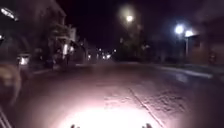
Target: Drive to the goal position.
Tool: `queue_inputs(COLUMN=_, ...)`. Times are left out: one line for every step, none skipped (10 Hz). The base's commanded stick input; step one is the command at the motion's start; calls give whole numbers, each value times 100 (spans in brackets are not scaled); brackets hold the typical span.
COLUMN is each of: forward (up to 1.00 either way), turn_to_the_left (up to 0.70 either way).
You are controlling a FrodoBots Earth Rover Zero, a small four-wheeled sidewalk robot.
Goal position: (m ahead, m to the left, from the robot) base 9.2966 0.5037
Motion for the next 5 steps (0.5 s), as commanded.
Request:
queue_inputs(forward=50, turn_to_the_left=0)
queue_inputs(forward=50, turn_to_the_left=0)
queue_inputs(forward=50, turn_to_the_left=0)
queue_inputs(forward=50, turn_to_the_left=0)
queue_inputs(forward=50, turn_to_the_left=0)
